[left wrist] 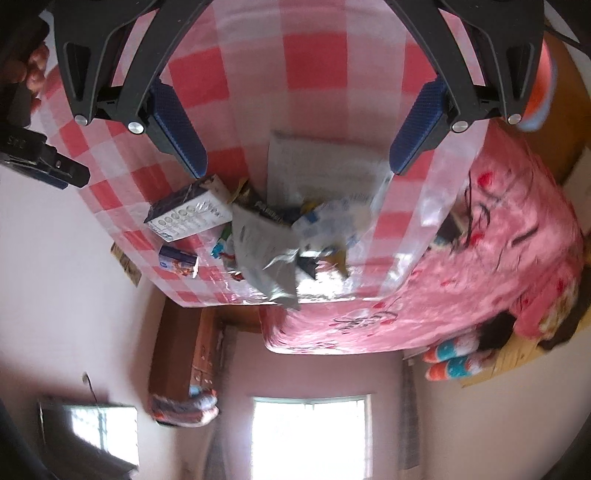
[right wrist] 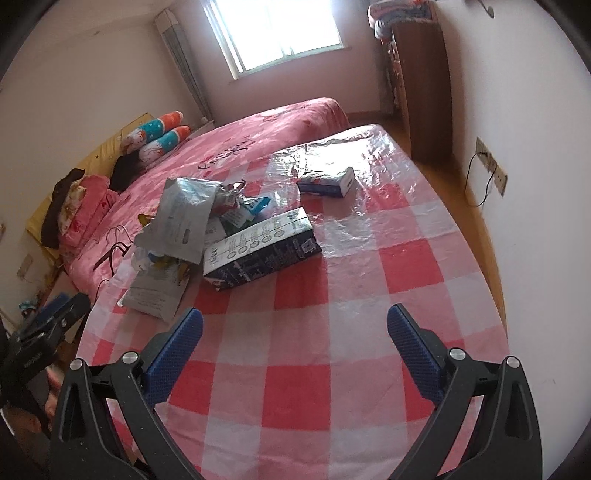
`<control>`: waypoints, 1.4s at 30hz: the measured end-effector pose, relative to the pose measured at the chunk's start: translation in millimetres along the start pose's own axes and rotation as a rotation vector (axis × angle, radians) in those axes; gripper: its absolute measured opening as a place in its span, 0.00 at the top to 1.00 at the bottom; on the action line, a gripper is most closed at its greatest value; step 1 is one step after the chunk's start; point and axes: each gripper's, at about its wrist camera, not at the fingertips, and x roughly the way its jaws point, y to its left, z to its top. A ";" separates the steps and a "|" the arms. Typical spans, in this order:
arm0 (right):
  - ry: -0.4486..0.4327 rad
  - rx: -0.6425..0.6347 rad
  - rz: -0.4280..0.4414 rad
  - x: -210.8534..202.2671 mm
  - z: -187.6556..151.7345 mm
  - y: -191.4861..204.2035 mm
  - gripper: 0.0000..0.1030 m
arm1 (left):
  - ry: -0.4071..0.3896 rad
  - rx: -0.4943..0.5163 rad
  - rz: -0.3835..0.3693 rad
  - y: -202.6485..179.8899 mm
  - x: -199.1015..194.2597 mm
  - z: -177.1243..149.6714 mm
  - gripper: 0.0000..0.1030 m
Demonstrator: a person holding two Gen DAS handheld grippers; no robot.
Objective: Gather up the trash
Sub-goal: 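Grasp the white plastic bag with the left tool while the right tool grasps the tissue pack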
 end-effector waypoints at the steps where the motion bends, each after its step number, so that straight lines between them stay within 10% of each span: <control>1: 0.000 -0.002 0.000 1.8 3.3 -2.7 0.05 | 0.006 0.021 0.000 -7.1 6.1 7.1 0.04; 25: 0.097 -0.295 -0.014 154.7 135.9 -34.5 0.13 | 0.030 0.298 0.414 -84.0 125.7 65.0 0.04; 38: 0.188 -0.422 0.016 213.1 157.7 -30.4 0.12 | 0.028 0.307 0.427 -86.9 141.7 59.5 0.05; 42: 0.203 -0.440 0.018 219.5 151.4 -27.9 0.14 | 0.021 0.277 0.408 -83.6 137.5 59.6 0.25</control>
